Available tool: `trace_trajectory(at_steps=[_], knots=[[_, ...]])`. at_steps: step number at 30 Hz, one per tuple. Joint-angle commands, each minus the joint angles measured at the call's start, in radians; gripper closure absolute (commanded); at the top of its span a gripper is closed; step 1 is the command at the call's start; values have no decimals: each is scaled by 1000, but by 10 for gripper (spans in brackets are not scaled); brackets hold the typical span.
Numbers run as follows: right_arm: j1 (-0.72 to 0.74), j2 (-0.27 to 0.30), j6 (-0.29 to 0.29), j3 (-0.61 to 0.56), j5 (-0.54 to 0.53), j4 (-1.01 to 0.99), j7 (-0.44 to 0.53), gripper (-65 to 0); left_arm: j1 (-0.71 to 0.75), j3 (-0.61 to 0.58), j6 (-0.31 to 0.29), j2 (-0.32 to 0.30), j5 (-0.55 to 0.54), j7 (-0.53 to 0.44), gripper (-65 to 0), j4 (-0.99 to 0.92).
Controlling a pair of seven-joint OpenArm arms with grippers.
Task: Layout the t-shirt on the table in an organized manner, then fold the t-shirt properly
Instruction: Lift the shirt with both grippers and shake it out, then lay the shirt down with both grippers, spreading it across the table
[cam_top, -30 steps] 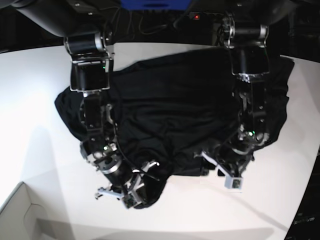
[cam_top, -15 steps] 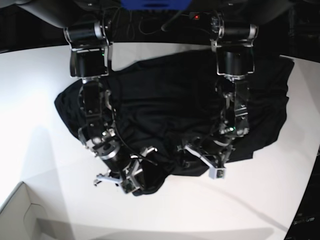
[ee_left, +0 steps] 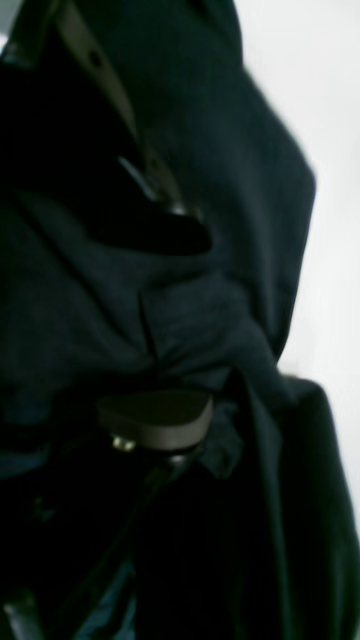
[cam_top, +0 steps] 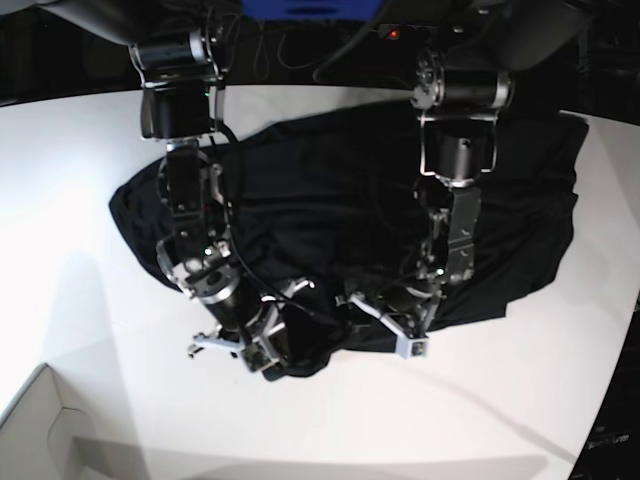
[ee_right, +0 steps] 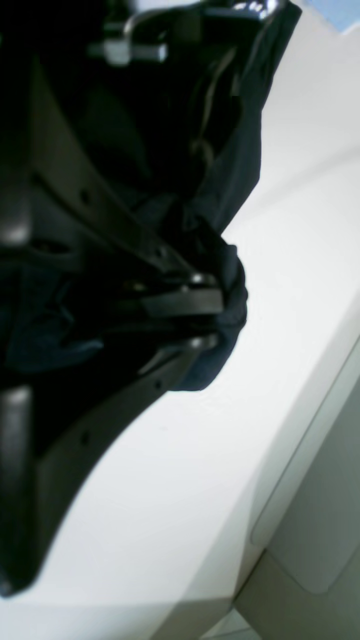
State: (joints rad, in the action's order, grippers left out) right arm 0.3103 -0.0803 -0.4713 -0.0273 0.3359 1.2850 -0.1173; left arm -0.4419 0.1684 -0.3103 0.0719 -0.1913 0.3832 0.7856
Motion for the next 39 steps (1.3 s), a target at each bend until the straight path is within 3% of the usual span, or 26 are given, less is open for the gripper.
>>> trace_trajectory(at_steps=[1,4,11,16,22,25,32,35,39], knots=[[26,-5,6,-1,-13,23,31,-55,-38,-17,-8,1,-15,-26,-411,-2],[26,-5,6,-1,-13,23,31,-55,-47,-76,-8,-1,-15,-43,-351,-32],[26,-3,6,-1,-13,15,31,-55,-42,-85,-8,-1,-17,-119,0,-24],[25,10,6,-3,-13,14,28,-58,-62,-76,-7,-13,-17,-119,0,5],[30,29,6,-9,-13,14,20,-73,-116,0,0,-96,-17,-119,0,146],[31,27,6,-26,-13,14,20,-155,-170,7,0,-149,-17,-117,0,157],[28,43,6,-109,-11,18,20,-413,-225,9,0,-269,-17,-117,0,157],[28,46,6,-92,-11,23,20,-455,-219,9,-2,-329,-17,-117,0,159],[28,70,6,-3,-13,9,20,-460,-150,55,-7,-399,-23,-122,0,157]])
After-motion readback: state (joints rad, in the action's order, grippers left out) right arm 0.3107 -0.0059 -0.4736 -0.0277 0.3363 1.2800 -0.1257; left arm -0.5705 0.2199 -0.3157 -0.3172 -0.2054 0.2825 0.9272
